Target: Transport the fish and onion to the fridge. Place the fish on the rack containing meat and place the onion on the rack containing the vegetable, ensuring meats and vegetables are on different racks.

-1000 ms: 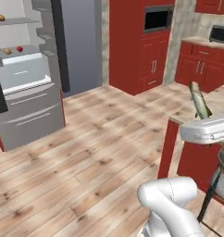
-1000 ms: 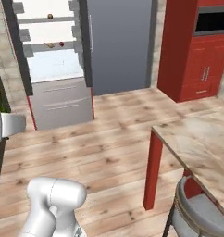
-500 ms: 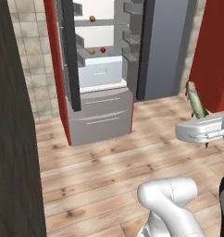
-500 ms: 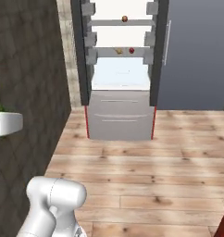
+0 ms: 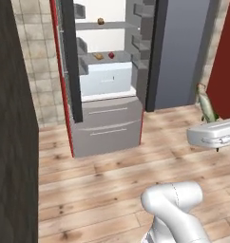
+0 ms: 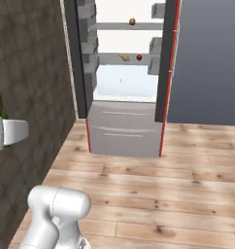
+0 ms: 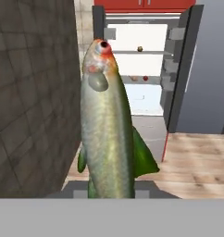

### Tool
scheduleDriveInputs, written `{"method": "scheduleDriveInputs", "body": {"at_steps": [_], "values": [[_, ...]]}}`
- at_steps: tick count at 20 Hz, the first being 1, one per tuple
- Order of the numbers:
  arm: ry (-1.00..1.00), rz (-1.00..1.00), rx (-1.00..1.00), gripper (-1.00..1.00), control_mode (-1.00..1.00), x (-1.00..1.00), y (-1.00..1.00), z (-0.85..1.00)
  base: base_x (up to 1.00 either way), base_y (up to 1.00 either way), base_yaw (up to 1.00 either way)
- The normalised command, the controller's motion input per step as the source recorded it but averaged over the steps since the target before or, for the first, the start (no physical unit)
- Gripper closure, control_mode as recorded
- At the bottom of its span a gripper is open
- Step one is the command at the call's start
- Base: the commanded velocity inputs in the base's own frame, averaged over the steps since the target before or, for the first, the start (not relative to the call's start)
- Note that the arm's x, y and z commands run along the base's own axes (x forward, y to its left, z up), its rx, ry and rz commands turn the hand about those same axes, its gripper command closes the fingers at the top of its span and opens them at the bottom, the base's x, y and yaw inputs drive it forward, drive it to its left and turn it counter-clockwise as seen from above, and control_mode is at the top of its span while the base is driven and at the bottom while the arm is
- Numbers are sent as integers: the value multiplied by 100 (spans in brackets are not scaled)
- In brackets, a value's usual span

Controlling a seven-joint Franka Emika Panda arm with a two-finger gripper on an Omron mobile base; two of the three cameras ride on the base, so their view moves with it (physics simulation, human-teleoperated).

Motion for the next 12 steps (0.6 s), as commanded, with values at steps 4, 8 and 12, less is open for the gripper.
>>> {"method": "scheduleDriveInputs", "body": {"at_steps": [4, 8, 12], "values": [[0, 0, 0, 100, 100, 0, 0, 0, 100, 54, 0], [0, 0, 0, 100, 100, 0, 0, 0, 100, 30, 0], [0, 0, 0, 100, 100, 0, 0, 0, 100, 0, -1]]}}
